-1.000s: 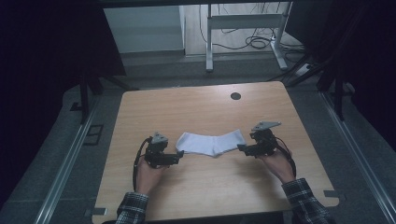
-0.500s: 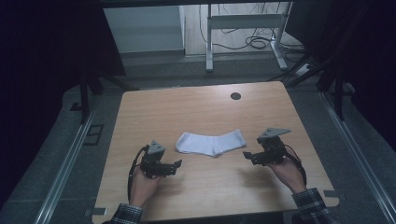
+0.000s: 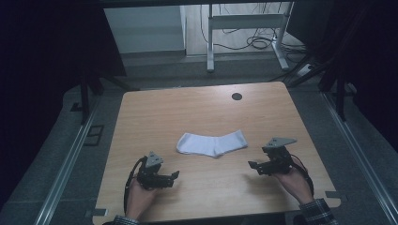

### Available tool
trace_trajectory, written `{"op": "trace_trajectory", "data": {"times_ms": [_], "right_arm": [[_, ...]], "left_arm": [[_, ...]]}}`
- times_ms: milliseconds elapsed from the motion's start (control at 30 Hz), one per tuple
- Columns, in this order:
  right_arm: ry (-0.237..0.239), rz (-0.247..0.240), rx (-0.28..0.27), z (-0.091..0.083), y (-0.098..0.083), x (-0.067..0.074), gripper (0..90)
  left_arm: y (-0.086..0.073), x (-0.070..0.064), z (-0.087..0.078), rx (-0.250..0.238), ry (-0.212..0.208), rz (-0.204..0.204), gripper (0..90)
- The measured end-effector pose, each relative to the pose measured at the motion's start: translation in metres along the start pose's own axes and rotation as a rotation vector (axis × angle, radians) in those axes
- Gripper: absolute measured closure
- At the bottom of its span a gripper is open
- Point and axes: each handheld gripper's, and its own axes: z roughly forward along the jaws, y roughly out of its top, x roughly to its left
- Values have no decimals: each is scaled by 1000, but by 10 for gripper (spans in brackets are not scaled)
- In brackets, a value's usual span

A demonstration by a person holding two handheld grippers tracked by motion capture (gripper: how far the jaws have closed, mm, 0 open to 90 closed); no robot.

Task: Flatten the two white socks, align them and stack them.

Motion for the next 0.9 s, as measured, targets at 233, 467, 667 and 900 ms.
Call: {"op": "trace_trajectory", "data": {"times_ms": [233,467,667,900], "right_arm": [[-6,-13,22,4,-11,2,140],[-22,-30,58,11,-21,3,139],[-20,-47,83,18,-29,2,124],[-8,-57,61,19,-33,0,104]], "left_arm": [[-12,-4,3,28,-1,9,121],[-18,-9,7,60,6,26,118],[-22,-13,11,68,19,51,115],[-23,-12,13,58,22,46,115]]}}
